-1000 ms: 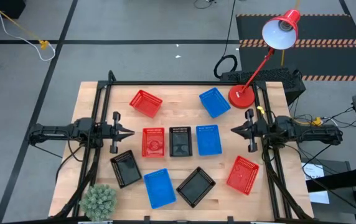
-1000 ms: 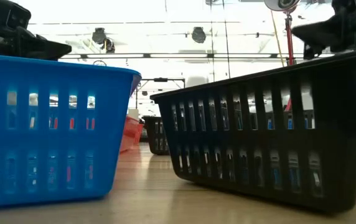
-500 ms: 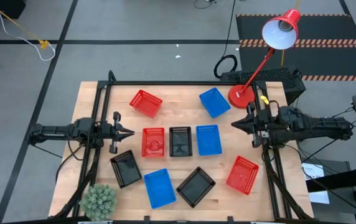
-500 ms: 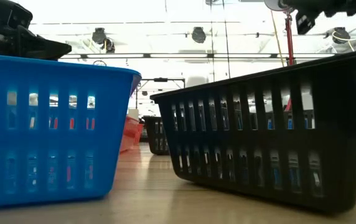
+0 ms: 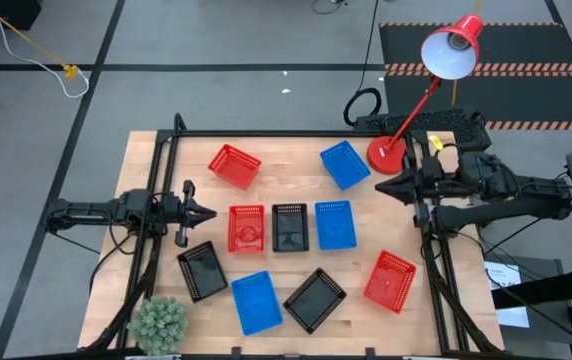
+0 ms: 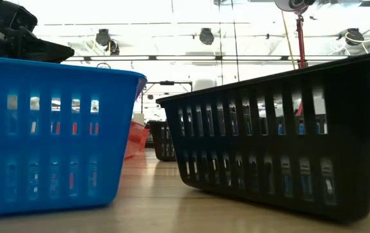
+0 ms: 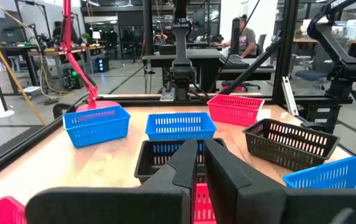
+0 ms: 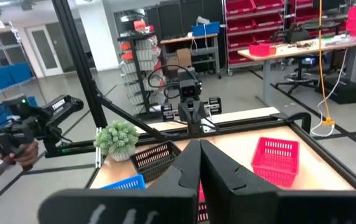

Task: Stack baskets by color
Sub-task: Stack the top blue bin on the middle blue bin

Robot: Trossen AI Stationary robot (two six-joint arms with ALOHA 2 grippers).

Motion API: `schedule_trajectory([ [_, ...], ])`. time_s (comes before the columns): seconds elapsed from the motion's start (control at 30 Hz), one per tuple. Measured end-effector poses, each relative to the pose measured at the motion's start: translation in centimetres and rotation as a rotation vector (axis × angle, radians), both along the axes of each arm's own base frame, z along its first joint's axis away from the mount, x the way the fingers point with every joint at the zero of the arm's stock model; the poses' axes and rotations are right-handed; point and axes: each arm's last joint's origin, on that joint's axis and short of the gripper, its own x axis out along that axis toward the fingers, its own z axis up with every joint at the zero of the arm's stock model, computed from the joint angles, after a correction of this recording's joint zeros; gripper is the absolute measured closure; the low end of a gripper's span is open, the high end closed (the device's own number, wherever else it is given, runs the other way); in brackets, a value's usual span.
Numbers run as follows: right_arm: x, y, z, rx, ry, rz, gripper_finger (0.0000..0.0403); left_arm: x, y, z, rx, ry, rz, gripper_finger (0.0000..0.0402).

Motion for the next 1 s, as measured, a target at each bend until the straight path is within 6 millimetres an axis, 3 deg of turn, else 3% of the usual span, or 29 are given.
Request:
schedule_trajectory([
  [0.3,0.8,0.0,1.5,0.000,0.036,0.000,0.0403,0.0,0.0,0.0,-0.046,-0.002,-0.001,0.0369],
  [0.4,1.0,0.0,1.4,-0.002,0.045,0.000,0.0403,-0.2,0.0,1.0,-0.045,-0.007,-0.001,0.0369],
  [0.6,1.0,0.0,1.4,-0.003,0.043,0.000,0.0403,-0.9,0.0,5.5,-0.081,0.041,0.001,0.0369],
  [1.0,1.0,0.0,1.4,-0.016,0.042,0.001,0.0403,-0.9,0.0,17.1,-0.072,0.202,0.014,0.0369],
])
